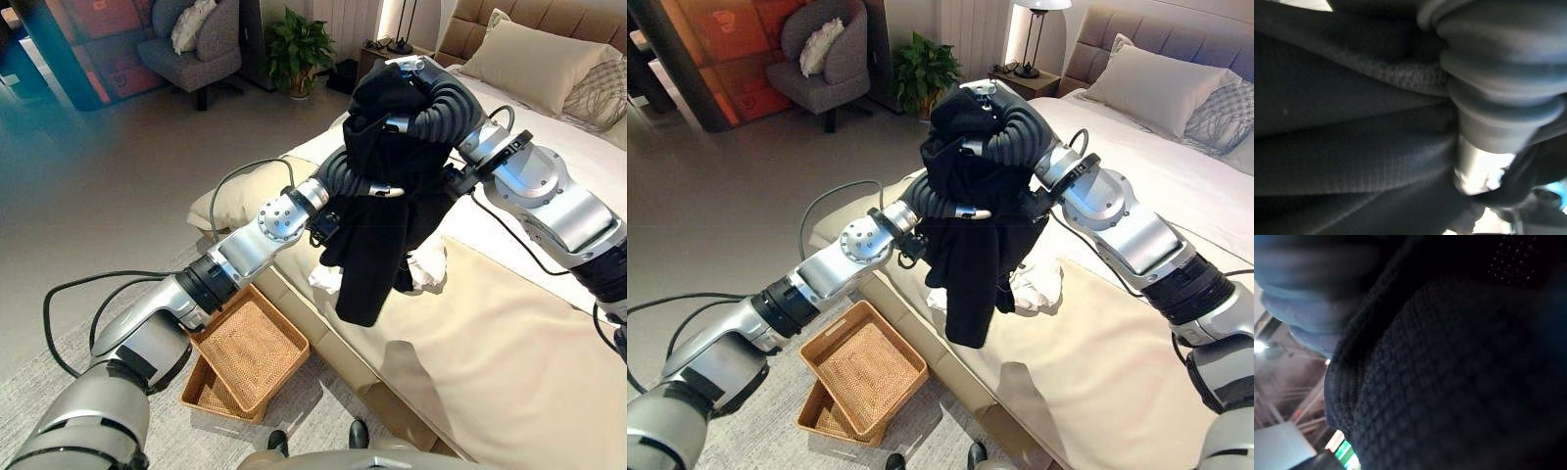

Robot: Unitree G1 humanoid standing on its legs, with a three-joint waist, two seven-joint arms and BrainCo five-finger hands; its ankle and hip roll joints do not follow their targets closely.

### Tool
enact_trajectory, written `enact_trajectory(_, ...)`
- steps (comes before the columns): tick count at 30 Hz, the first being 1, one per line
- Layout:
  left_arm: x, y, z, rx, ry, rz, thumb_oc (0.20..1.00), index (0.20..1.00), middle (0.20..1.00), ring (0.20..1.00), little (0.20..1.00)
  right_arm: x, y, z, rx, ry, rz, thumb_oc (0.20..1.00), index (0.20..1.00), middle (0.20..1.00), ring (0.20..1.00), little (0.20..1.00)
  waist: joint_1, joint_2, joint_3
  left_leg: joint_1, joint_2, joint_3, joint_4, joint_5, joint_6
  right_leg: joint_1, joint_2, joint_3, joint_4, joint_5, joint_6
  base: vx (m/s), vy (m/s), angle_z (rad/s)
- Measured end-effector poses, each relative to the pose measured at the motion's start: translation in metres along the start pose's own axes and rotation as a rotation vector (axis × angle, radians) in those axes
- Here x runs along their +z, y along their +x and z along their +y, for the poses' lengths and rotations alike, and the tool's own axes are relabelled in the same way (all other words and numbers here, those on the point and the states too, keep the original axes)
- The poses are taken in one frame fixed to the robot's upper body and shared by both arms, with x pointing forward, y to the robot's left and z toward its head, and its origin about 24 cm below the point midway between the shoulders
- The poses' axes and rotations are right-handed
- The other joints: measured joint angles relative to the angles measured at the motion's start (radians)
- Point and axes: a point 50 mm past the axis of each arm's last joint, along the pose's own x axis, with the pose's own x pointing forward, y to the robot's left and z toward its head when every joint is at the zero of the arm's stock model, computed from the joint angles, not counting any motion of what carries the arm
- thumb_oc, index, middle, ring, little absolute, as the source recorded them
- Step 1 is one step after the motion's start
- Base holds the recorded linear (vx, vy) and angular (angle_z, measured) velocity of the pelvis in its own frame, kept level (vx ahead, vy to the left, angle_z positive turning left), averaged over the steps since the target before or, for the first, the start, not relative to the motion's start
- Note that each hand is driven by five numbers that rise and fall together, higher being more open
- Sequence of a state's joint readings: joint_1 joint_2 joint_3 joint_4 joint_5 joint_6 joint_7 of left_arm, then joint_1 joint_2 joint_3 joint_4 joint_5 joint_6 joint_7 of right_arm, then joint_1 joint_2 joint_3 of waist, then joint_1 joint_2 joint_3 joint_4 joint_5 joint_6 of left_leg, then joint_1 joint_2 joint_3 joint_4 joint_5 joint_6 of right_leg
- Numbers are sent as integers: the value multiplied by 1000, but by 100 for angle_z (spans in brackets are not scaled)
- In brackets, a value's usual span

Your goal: Pick up clothes into the bucket

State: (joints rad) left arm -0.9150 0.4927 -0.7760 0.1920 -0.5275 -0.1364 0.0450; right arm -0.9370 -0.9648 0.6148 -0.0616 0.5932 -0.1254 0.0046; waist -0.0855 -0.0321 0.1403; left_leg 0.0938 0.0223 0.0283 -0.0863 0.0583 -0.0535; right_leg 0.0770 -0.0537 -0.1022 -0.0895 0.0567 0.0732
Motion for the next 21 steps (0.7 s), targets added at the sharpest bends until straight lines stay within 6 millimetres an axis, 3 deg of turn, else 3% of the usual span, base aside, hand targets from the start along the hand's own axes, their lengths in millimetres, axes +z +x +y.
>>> enact_trajectory(1,0,-1,1,-1,-5,2,200,200,200,200,200,0,0,0,-1,2,-2,1000,1000,1000,1000,1000,-3,0,0,0,0,0,0,0,0,0,0,0,0,0,0,0,0,0)
enact_trajectory(7,-3,-8,5,-35,19,29,200,200,200,200,200,9,0,4,-6,17,-52,1000,1000,1000,1000,1000,-9,1,-1,3,1,0,0,0,0,5,1,0,0,0,0,0,0,0)
enact_trajectory(11,-19,-32,16,48,-17,70,200,200,200,200,200,3,-19,-3,-103,79,-64,1000,1000,1000,1000,1000,-8,4,-1,7,3,0,0,0,0,9,3,0,0,0,0,0,0,0)
enact_trajectory(16,-59,-97,47,336,-88,239,200,200,200,200,200,-28,-66,-2,-279,212,35,1000,1000,1000,1000,1000,-9,8,1,3,8,-1,0,-2,1,4,6,0,0,-2,-3,0,0,0)
enact_trajectory(21,-79,-156,65,551,-123,342,200,200,200,200,200,-80,-125,27,-490,446,232,1000,1000,1000,1000,1000,-6,9,2,2,9,-2,0,-6,3,3,8,-2,0,-8,-8,0,0,0)
